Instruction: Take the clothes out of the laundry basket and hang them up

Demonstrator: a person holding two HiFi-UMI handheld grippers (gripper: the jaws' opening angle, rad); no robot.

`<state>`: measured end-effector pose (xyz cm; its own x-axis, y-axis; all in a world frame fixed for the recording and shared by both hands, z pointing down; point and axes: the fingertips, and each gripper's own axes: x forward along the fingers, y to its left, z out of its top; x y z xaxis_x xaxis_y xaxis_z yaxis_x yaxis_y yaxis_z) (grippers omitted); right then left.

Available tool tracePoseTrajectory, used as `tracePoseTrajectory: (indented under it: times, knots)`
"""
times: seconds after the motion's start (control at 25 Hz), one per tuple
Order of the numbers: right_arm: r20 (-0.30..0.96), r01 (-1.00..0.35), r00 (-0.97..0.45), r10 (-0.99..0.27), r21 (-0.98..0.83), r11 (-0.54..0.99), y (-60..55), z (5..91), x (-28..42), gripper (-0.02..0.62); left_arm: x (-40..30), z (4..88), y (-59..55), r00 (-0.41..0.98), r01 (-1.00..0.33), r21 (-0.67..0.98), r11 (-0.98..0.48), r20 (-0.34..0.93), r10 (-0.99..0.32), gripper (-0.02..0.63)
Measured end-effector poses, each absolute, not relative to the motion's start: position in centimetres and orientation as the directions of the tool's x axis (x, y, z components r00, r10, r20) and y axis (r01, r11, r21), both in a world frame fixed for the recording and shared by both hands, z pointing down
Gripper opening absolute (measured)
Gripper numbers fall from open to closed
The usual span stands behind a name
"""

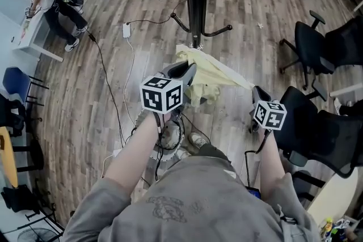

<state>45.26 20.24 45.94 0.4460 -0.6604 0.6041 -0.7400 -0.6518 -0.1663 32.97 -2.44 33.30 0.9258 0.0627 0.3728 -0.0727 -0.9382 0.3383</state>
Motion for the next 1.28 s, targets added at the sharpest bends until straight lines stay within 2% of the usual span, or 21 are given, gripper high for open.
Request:
tracePoseTrajectory:
  times: [0.16,0.24,0.4,0.52,0.88,1.28]
  knots:
    - [0.635,-0.756,0.408,-0.656,-0.168,-0.633,19.6,47.2,44.3,0.041,33.2,33.4,-2.1,0.926,-0.062,0.320,-0.945,0.373,0.065,0.086]
    - [0.655,-0.772,0.373,-0.657,-0.174,-0.611,19.0,47.9,43.6,0.064,33.3,33.4,-1.9,0.928,-0.060,0.320,-0.945,0.367,0.066,0.134]
    - [0.684,-0.810,0.282,-0.673,-0.206,-0.549,17.6,49.3,41.8,0.199,33.3,33.9,-1.4,0.922,-0.063,0.298,-0.952,0.383,0.059,0.230]
    - [0.676,-0.831,0.238,-0.698,-0.230,-0.506,16.3,49.1,40.7,0.241,32.9,34.6,-1.2,0.911,-0.070,0.288,-0.955,0.409,0.056,0.268]
    - [0.565,-0.898,0.188,-0.803,-0.233,-0.374,12.1,43.5,38.2,0.239,29.9,34.5,-1.5,0.911,-0.101,0.270,-0.957,0.412,0.020,0.285]
    - [0.348,-0.957,0.137,-0.927,-0.194,-0.215,7.7,31.2,35.2,0.222,24.8,29.9,-4.2,0.934,-0.172,0.220,-0.960,0.346,-0.088,0.285]
